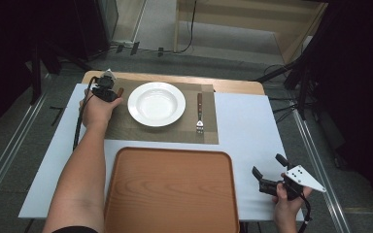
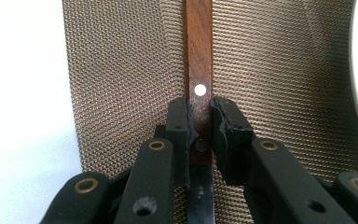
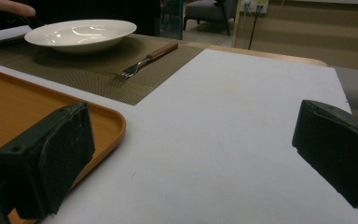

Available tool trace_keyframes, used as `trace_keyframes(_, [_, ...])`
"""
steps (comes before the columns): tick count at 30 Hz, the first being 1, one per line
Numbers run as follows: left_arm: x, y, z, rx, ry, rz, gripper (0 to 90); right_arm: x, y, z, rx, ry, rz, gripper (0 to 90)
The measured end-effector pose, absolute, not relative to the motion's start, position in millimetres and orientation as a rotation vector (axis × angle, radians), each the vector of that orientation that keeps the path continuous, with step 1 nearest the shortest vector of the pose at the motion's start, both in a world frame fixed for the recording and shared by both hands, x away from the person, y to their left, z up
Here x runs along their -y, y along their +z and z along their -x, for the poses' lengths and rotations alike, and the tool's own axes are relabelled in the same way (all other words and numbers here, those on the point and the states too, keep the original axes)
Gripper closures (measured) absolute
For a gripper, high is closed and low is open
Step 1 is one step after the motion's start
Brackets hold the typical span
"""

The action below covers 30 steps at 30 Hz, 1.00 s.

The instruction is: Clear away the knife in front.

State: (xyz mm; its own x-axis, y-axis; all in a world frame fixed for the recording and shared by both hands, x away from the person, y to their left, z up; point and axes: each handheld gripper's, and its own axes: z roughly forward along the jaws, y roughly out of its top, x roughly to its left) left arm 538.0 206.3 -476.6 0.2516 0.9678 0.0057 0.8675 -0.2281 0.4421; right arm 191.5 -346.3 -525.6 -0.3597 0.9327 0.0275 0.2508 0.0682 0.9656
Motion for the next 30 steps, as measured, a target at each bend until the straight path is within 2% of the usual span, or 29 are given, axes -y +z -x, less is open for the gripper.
trace_keyframes(13, [-205,-479,-531,-1.633,0.456,-2.18,76.1,347,-526,-192,-1.692,1.325,-1.191,0.0])
trace_keyframes(22, [-206,-477,-530,-1.646,0.409,-2.146,76.1,347,-526,-192,-1.69,1.335,-1.192,0.0])
trace_keyframes(30, [-196,-471,-525,-1.61,0.421,-2.156,76.1,348,-526,-192,-1.69,1.343,-1.19,0.0])
